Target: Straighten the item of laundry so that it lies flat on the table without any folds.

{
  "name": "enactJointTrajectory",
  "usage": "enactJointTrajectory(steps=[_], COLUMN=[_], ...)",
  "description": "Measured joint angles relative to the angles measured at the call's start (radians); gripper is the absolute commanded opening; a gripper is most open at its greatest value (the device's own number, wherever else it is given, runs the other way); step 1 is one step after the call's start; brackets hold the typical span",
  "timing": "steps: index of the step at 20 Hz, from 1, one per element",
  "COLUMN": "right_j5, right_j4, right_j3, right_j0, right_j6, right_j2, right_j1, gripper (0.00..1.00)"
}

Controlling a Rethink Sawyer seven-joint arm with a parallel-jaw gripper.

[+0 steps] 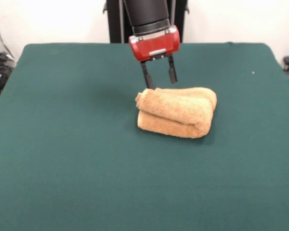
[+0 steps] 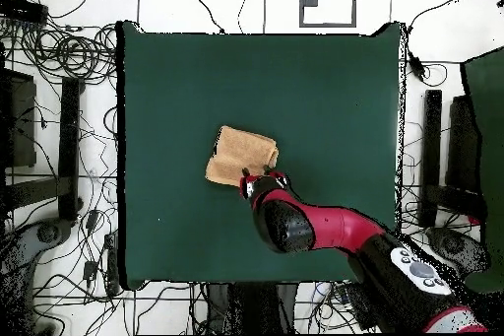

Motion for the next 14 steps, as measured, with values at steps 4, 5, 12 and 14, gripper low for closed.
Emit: enactJointTrajectory(steps=[4,5,12,14], right_j5=[0.0,0.0,0.0,0.0], right_j4=[-0.015,-0.017,-0.029,-0.035], right_j3=[-0.007,-0.009,-0.033,-0.039], right_j0=[0.012,0.014,0.039,0.048], right_j6=[0.0,0.0,0.0,0.0], right_j2=[-0.001,-0.001,-0.016,-0.026], right_j1=[0.001,0.001,0.001,-0.001], gripper=[1.0,1.0,1.0,1.0])
